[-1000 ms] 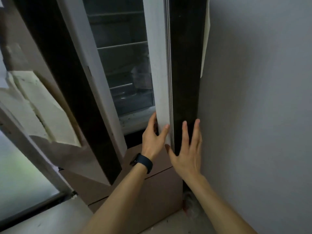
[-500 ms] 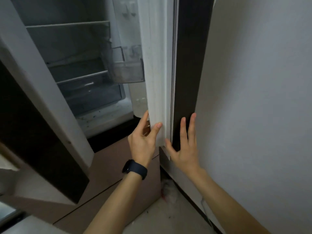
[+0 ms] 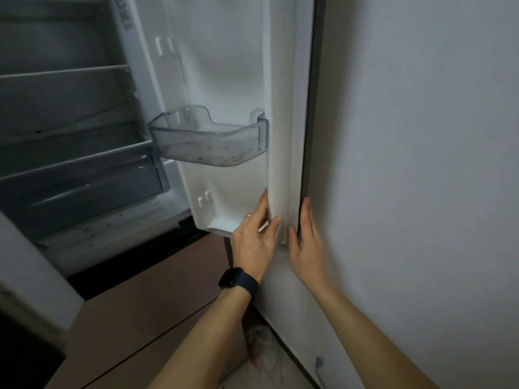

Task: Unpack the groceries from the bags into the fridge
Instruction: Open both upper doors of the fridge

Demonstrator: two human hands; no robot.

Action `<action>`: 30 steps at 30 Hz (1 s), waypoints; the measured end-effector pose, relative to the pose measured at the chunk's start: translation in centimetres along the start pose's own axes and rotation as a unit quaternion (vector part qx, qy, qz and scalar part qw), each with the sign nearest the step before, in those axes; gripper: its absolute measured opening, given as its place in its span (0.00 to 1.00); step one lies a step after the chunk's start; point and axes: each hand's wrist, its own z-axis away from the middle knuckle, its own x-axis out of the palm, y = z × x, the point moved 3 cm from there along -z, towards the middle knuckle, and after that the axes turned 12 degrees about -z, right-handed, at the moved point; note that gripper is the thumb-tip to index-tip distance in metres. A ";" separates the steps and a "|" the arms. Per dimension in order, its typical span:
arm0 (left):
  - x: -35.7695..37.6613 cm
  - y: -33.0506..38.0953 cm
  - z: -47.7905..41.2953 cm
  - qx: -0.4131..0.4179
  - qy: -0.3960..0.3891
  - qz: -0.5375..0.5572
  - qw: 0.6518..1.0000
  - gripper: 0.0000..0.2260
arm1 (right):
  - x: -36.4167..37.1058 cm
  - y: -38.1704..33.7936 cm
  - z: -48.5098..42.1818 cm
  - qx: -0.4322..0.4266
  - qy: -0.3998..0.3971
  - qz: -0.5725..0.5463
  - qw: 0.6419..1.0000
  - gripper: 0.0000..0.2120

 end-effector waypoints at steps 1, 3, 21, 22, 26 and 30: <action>0.8 0.3 -0.5 0.004 0.000 -0.014 1.000 0.30 | -0.5 0.6 -0.9 0.006 -0.007 -0.002 1.000 0.31; 2.3 0.8 -1.5 0.005 0.005 -0.036 0.999 0.30 | -1.0 1.6 -2.5 0.010 -0.016 -0.002 1.000 0.31; 5.4 2.3 -3.5 -0.021 -0.052 -0.103 0.993 0.34 | -2.7 4.1 -6.1 0.028 -0.041 0.004 0.999 0.33; 5.0 2.5 -3.3 -0.021 -0.073 -0.100 0.992 0.34 | -3.2 4.1 -6.2 0.036 -0.062 0.019 0.997 0.34; 1.7 1.8 -1.4 -0.016 -0.122 -0.165 0.978 0.28 | -5.1 3.4 -5.7 0.038 -0.094 0.145 0.984 0.33; -3.4 -0.6 2.1 -0.027 -0.099 -0.222 0.970 0.21 | -4.6 -0.4 -1.4 -0.017 -0.108 0.068 0.992 0.23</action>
